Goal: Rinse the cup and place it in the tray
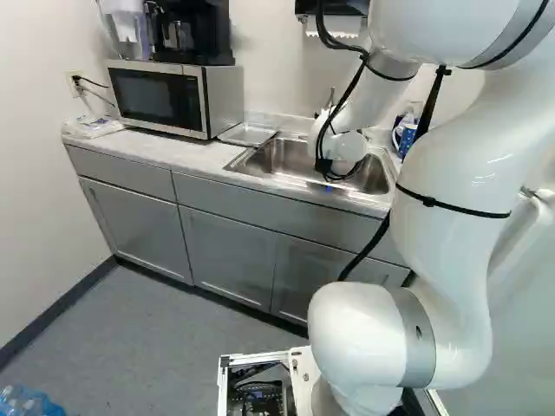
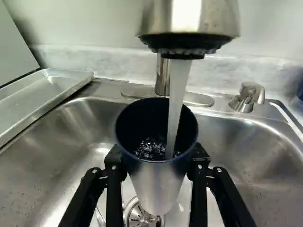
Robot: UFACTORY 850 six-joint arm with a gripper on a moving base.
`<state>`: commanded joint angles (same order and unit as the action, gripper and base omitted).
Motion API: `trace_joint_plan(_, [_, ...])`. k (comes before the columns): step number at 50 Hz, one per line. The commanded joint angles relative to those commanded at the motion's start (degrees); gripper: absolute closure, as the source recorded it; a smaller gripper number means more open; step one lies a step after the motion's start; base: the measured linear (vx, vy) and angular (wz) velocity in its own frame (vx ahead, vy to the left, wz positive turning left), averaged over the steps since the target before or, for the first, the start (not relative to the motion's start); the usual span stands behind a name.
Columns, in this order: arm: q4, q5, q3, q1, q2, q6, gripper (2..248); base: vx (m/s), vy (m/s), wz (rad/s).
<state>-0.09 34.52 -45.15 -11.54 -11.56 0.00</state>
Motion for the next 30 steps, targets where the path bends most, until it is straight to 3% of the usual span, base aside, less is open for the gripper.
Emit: trace_joint_plan(30, [0.0,0.0,0.0,0.0,0.0,0.0,124,0.0,0.0,0.0])
